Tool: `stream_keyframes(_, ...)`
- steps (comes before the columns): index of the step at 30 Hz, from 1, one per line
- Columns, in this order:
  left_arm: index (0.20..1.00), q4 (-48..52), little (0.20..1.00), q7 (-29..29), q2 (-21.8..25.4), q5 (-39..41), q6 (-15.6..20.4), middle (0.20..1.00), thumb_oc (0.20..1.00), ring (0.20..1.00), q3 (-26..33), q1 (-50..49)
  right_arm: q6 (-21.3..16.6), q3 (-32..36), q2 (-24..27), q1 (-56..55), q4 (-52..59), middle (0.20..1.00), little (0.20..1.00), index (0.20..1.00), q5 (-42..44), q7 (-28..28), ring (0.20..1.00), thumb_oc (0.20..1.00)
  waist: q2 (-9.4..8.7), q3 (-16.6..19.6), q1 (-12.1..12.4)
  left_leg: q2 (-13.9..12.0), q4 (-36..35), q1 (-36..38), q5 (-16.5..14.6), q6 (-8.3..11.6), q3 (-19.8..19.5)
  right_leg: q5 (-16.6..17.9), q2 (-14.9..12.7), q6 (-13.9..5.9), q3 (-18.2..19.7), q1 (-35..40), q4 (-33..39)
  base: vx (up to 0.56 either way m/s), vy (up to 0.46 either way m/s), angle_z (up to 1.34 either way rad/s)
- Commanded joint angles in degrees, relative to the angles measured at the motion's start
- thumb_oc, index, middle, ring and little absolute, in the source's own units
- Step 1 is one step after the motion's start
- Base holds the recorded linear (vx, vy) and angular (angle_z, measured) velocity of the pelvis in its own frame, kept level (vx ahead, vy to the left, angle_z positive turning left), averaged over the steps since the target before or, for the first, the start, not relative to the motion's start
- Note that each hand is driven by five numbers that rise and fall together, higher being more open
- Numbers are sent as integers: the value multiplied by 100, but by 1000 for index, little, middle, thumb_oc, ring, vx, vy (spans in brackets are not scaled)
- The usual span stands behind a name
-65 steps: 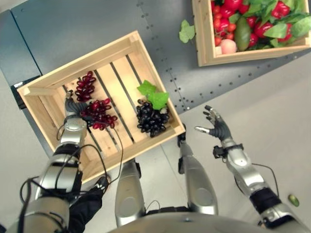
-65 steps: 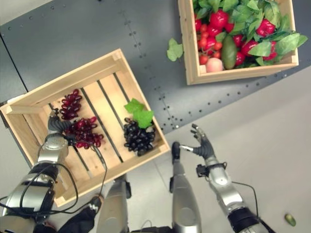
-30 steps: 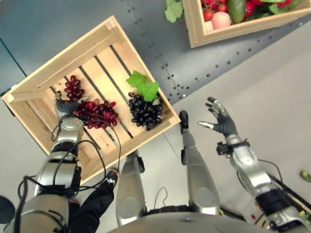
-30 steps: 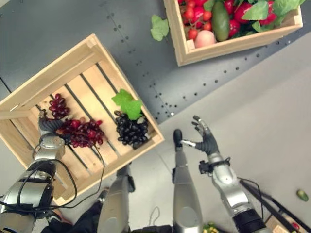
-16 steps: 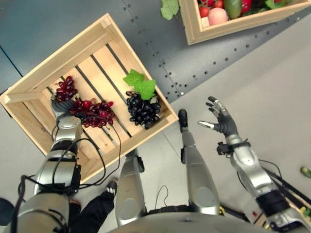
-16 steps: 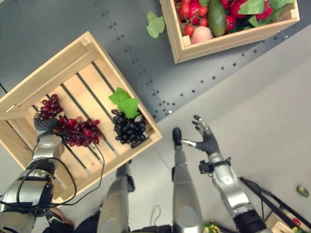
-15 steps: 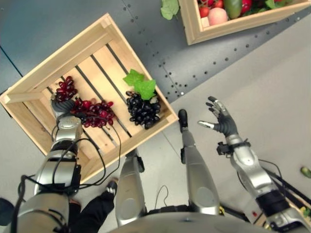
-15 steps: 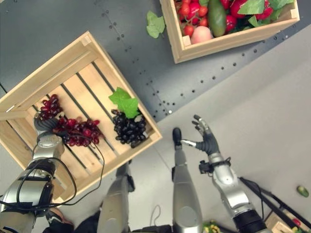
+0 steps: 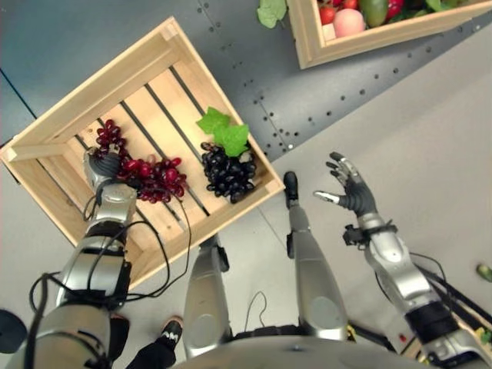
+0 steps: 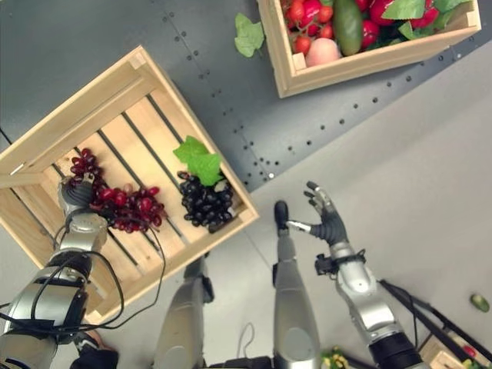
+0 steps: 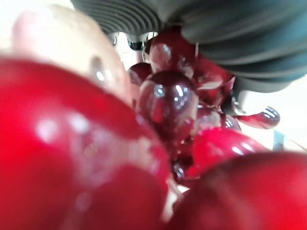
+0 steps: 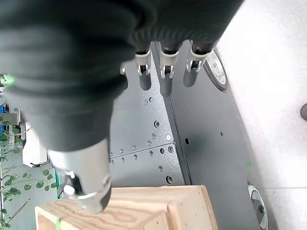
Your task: Pick up the fruits from the basket on one side to the basket on the other side
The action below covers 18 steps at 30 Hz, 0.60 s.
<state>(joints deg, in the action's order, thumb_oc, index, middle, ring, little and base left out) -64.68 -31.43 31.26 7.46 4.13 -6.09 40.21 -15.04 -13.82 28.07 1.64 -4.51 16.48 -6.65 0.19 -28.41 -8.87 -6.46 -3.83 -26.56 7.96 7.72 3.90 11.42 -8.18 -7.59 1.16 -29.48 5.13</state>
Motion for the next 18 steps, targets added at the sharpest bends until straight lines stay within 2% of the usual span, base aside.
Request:
stream_keyframes(1, 200, -550, 200, 1067, -1701, -559, -150, 200, 200, 200, -1025, 716, -256, 204, 252, -199, 559, 1000, 1000, 1000, 132, 63, 1000, 1000, -358, -64, -331, 189, 165, -322, -81, -325, -164, -619, 335, 16, 156, -327, -491, 0, 0, 0)
stream_keyframes(10, 200, -467, 200, 1070, -1566, -427, -61, 200, 200, 200, -911, 654, -270, 253, 323, -257, 562, 1000, 1000, 1000, 135, 99, 1000, 1000, -315, -25, -351, 151, 158, -284, -81, -314, -108, -619, 388, 32, 200, -340, -486, -6, -11, -5)
stream_keyframes(14, 200, 122, 200, 1040, -1497, 105, 318, 200, 200, 200, -771, 507, -309, 282, 283, -307, 452, 1000, 1000, 1000, 160, 80, 1000, 1000, -264, 5, -319, 145, 141, -289, -66, -315, -130, -615, 401, 42, 195, -338, -471, 0, 0, 0)
stream_keyframes(15, 200, 863, 200, 920, -1394, 271, 567, 200, 200, 200, -767, 252, -339, 310, 274, -329, 411, 1000, 1000, 1000, 107, 59, 1000, 1000, -207, 0, -272, 155, 138, -296, -52, -315, -148, -620, 401, 50, 182, -327, -463, 0, 0, 0)
stream_keyframes(16, 200, 875, 200, 917, -1393, 269, 560, 200, 200, 200, -767, 240, -340, 306, 273, -333, 411, 1000, 1000, 1000, 106, 59, 1000, 1000, -208, 5, -274, 155, 138, -296, -52, -315, -148, -620, 401, 50, 181, -327, -462, 0, 0, 0)
stream_keyframes(18, 200, 1821, 200, 905, -1256, 667, 907, 200, 200, 200, -670, -212, -357, 346, 267, -318, 370, 1000, 1000, 1000, 9, 10, 1000, 1000, -147, -14, -205, 168, 144, -305, -41, -315, -182, -634, 398, 58, 159, -309, -465, 0, 0, 0)
